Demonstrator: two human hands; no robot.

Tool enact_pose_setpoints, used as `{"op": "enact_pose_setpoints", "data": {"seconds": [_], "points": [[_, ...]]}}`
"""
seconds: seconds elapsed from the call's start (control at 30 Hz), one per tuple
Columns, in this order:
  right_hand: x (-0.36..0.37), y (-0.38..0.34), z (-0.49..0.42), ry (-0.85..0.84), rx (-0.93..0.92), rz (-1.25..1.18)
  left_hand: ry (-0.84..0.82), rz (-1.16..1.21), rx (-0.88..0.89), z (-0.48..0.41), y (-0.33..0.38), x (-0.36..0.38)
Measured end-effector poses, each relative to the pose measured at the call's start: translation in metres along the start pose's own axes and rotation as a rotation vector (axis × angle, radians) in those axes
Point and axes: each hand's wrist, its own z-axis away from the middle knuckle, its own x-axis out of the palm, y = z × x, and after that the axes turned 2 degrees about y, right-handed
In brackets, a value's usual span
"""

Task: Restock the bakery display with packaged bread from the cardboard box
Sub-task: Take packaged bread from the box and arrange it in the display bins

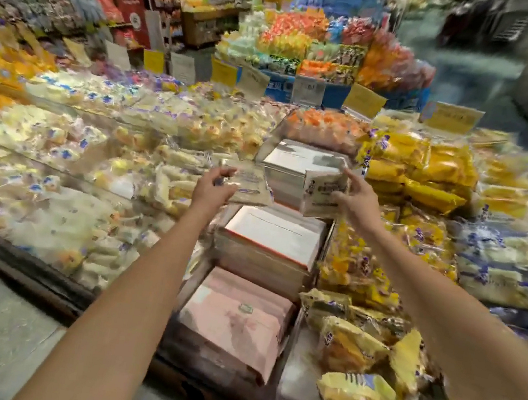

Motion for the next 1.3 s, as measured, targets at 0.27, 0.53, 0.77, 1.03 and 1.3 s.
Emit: {"op": "enact_pose_setpoints", "data": {"seconds": [0.27,0.53,0.77,1.03,1.3], "points": [[0.016,0.006,-0.093,0.118,-0.015,0.081,-0.195,-0.105,0.097,-0.126,0.012,0.05],[0.038,0.013,-0.182,0.12,0.021,0.187,-0.249,-0.179,0.152,-0.225,0.013,0.101],[0.047,0.036,-0.247,0.158,0.028,0.216,-0.291,-0.05,0.159,-0.299,0.001,0.152],[0.074,0.07,-0.317,0.31,0.103,0.199,-0.232,-0.087,0.178,-0.369,-0.027,0.214],[0.083,0.102,-0.354,0.282,0.207,0.236,-0.274,-0.404,0.216,-0.405,-0.049,0.238]]}}
